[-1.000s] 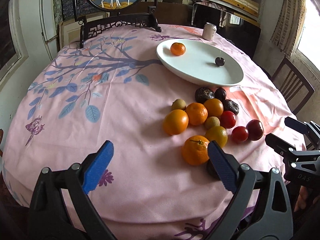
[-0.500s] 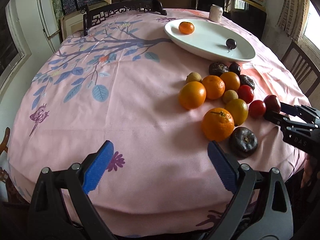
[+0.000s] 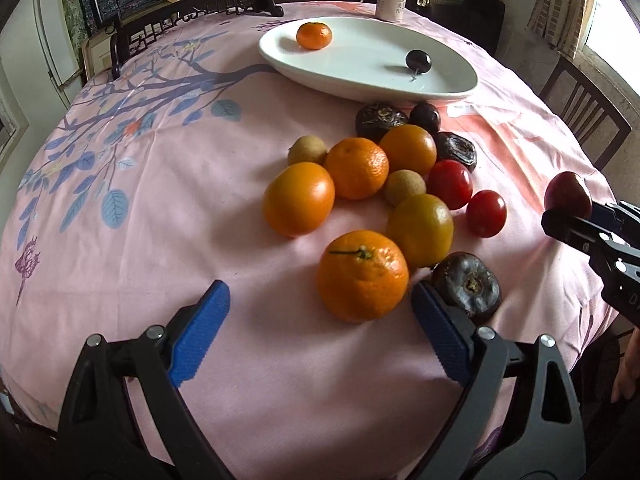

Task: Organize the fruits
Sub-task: 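Grasp a large red plum with the right tool while the left grasps an orange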

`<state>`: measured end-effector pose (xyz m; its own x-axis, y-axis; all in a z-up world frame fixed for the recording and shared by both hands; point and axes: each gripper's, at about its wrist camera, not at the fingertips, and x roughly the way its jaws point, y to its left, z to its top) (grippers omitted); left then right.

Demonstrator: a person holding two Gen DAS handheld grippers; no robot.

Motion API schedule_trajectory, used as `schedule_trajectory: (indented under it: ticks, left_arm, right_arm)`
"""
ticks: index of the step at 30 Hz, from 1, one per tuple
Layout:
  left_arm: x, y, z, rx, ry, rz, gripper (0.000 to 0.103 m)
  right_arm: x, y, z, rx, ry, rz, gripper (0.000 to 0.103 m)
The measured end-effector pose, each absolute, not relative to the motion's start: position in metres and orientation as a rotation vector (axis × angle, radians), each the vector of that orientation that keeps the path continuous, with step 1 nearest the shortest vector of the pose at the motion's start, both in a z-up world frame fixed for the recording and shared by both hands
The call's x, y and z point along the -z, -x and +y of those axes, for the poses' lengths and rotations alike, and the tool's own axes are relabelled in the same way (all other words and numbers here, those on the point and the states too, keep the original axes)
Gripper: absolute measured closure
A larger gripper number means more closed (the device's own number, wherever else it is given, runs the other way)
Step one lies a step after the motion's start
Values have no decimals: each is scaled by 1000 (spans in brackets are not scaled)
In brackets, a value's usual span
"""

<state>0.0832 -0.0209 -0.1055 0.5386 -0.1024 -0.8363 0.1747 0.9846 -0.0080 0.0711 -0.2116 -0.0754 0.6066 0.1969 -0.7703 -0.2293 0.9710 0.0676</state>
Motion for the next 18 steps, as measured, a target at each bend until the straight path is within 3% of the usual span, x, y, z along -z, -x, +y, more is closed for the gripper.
schedule_trajectory:
  ticks: [2,3,4,18]
  left_arm:
    - [104,-84,-28,180,-92,976,30]
    - [101,-82,-31,192,-96,968,55]
    - [99,-81,-32,201,-94,964,62]
    - [57,-68,-10,243,10,875,63]
  right_arm:
    - [74,-70,-211,-246,35,881,65]
    - [73,-69,-212,-247,31,880,65]
    - [72,-68,-212,-248,28,879,65]
    - [60,-66,-207,-266,8,850,65]
